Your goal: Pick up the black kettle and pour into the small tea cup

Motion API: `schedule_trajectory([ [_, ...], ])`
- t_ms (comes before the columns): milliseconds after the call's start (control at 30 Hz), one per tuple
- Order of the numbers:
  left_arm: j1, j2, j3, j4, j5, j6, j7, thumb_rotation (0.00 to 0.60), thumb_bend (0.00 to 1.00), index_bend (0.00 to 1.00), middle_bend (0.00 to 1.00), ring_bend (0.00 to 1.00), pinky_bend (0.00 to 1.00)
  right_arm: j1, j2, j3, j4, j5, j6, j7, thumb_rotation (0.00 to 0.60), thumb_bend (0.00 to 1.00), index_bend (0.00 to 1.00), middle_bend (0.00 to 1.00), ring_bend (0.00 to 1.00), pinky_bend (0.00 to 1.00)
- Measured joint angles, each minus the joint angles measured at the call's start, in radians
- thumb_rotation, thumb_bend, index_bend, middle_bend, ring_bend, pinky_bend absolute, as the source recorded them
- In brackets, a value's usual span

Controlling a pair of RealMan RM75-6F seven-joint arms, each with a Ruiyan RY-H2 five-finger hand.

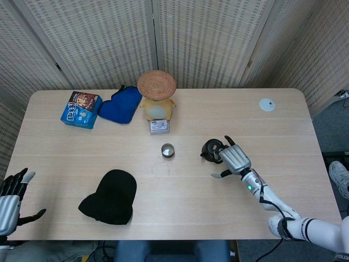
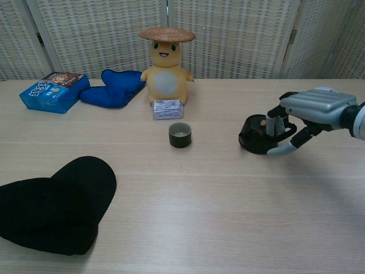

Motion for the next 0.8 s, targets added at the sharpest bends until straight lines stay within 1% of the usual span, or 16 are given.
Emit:
schedule_trajectory([
  [200, 0.001, -0.001, 0.0, 0.003, -0.001, 0.0, -0.002, 0.595, 0.11, 0.09, 0.0, 0.04, 0.0, 0.003, -0.001, -0.005, 0.003, 0.008, -0.01, -0.015, 0.27, 0.0, 0.47, 0.52, 0.36, 0.0],
  [800, 0.001, -0.006, 0.0, 0.01, 0.001, -0.002, -0.006, 0.598, 0.11, 0.09, 0.0, 0.04, 0.0, 0.0, -0.002, -0.028, -0.005, 0.035, -0.026, -0.062, 0.289, 0.0, 0.48, 0.54, 0.38, 0.0],
])
